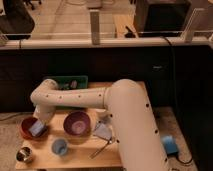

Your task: Wipe red bowl with sponge

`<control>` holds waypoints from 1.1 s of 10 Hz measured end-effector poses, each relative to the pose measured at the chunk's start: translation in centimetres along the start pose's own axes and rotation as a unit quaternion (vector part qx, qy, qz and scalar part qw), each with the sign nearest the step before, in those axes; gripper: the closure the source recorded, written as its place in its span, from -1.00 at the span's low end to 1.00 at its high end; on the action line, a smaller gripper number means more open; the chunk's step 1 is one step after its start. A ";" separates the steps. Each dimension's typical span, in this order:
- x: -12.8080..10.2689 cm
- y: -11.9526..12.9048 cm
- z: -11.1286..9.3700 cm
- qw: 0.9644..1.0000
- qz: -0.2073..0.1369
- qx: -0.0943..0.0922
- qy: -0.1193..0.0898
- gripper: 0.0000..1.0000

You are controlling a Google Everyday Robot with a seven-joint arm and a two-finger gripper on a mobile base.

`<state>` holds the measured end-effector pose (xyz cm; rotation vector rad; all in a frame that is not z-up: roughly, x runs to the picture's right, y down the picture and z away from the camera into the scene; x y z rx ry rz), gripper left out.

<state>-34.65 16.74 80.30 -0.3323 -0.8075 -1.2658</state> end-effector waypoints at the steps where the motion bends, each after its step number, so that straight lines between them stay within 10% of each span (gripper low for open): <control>1: 0.9 -0.3 -0.1 1.000 -0.003 0.024 0.002 1.00; 5: 0.8 -1.5 -1.7 0.997 -0.030 0.065 0.010 1.00; 11: -3.6 -1.1 -2.6 0.995 -0.088 0.054 0.002 1.00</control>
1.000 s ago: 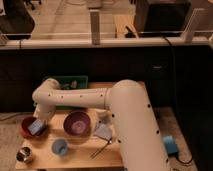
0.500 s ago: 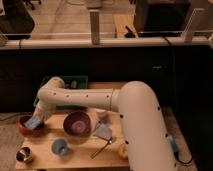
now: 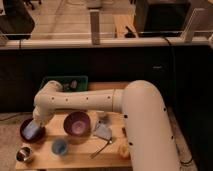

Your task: Wipe red bowl with sponge

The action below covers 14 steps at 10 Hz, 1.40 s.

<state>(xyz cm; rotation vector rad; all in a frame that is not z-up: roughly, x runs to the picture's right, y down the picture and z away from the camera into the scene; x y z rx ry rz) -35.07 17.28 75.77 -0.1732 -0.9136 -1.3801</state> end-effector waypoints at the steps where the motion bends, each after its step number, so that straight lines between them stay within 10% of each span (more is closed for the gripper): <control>1: -0.3 0.0 0.0 1.000 -0.003 -0.007 0.000 1.00; 14: 0.3 1.9 2.7 0.999 0.033 -0.039 0.000 1.00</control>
